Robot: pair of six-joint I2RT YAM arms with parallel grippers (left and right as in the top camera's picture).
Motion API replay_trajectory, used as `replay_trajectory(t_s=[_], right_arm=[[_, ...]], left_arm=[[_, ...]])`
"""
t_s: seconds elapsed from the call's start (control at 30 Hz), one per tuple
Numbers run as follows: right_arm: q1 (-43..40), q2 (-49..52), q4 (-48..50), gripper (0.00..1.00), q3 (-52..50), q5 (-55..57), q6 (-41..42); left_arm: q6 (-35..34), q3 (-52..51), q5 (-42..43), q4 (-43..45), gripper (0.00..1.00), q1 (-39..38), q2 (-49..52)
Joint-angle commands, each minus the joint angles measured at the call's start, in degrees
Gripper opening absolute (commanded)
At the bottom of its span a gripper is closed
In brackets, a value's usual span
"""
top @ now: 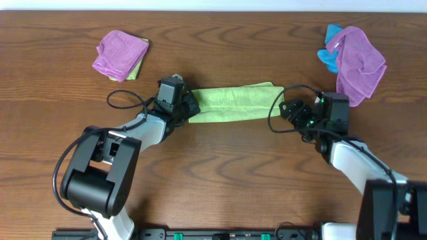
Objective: Fold the cloth
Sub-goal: 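Regrasp the folded strip ends with both grippers and press flat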
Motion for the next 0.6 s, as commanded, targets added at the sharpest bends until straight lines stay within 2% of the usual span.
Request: replay_trajectory(t_s=[0.0, 0.33, 0.57], right_arm=[[0.0, 2.7, 1.6, 0.83, -0.4, -1.2, 3.1], [3.5, 11.6, 12.5, 0.79, -0.4, -1.2, 8.7], [6.7, 17.6, 21.4, 0.64, -0.4, -0.2, 10.4]], left_arm=[[1.1, 1.2, -1.3, -0.4, 0.06, 0.0, 1.3], [1.1, 1.2, -0.8, -1.0, 0.06, 0.0, 1.3], [1.1, 1.2, -0.8, -2.0, 0.05, 0.0, 1.3]])
